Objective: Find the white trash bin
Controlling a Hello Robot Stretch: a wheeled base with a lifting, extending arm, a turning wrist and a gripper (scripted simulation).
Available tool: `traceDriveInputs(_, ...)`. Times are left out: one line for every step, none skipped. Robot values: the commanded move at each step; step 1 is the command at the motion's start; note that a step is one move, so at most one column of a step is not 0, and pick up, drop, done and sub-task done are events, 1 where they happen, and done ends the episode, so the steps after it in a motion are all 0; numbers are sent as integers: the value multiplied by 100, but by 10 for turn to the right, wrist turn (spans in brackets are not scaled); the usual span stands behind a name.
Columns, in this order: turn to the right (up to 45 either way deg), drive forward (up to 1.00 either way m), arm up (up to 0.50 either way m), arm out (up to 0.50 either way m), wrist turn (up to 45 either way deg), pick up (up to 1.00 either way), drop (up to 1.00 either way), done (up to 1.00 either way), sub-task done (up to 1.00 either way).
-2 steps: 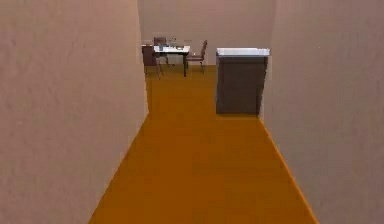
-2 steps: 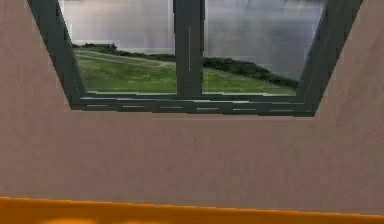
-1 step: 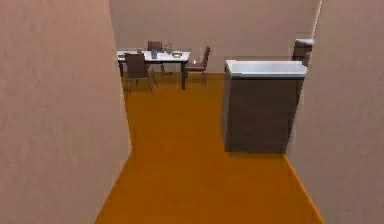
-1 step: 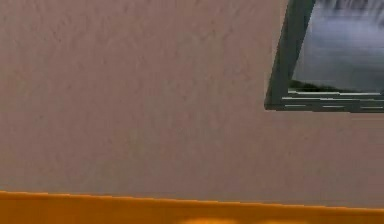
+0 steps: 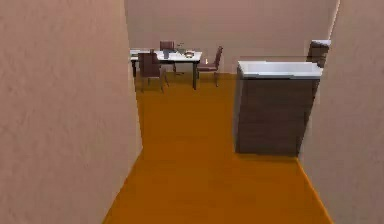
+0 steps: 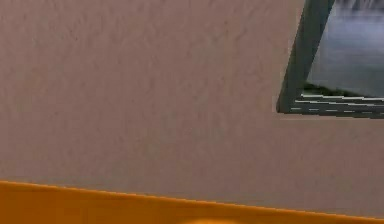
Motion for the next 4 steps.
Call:
traceDriveInputs(0,100,0,0,0,0,0,0,0)
traceDriveInputs(0,100,0,0,0,0,0,0,0)
traceDriveInputs(-30,0,0,0,0,0,0,0,0)
traceDriveInputs(0,15,0,0,0,0,0,0,0)
